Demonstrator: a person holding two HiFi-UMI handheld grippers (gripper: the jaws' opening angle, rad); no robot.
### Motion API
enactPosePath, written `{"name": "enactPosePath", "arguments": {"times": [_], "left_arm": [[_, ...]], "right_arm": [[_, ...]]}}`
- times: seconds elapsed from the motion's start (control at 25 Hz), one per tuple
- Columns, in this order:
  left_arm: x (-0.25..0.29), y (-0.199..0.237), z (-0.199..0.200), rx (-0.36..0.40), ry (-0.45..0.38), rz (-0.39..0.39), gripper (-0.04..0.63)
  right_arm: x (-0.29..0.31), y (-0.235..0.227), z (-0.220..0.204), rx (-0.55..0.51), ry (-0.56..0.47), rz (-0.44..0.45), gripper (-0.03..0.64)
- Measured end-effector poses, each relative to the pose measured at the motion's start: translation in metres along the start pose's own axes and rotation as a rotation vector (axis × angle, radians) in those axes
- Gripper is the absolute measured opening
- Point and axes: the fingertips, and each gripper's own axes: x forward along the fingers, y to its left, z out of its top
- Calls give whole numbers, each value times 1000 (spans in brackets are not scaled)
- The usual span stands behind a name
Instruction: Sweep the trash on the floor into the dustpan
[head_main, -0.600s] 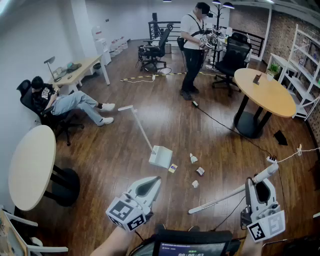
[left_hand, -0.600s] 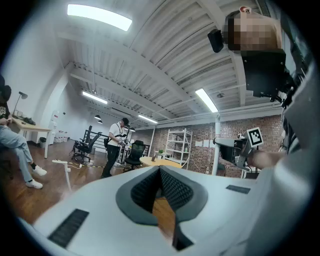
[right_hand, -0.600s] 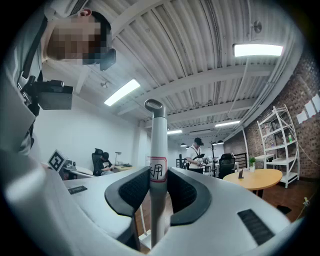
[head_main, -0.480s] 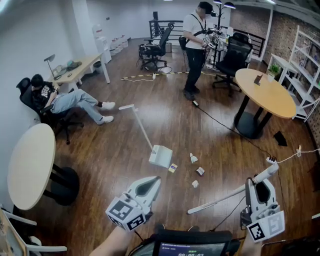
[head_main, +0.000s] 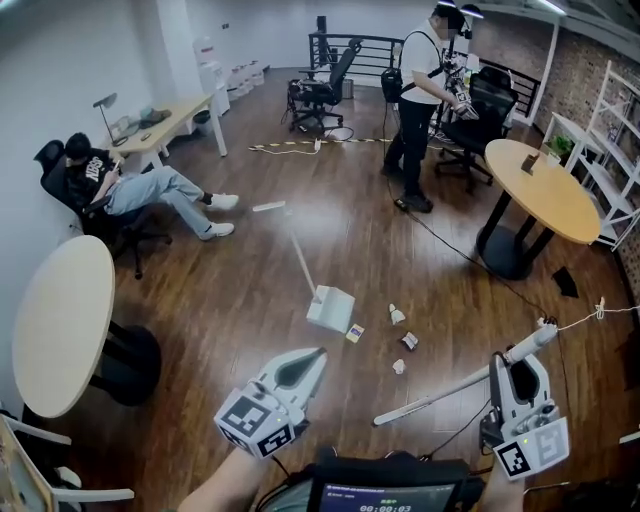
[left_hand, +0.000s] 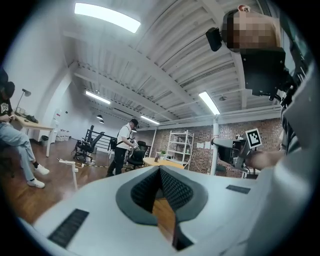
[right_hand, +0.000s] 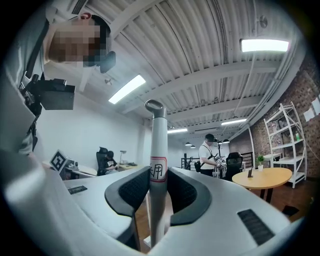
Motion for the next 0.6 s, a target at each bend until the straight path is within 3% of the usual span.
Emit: {"name": "enactPosePath", "arguments": {"times": [0.32, 0.6], "left_arm": [[-2, 47, -8, 9, 19, 4, 11], [35, 85, -12, 20, 55, 33, 9]], "right_arm": [[58, 32, -31, 28, 20, 64, 135], [123, 39, -55, 46, 28, 127, 135]]}}
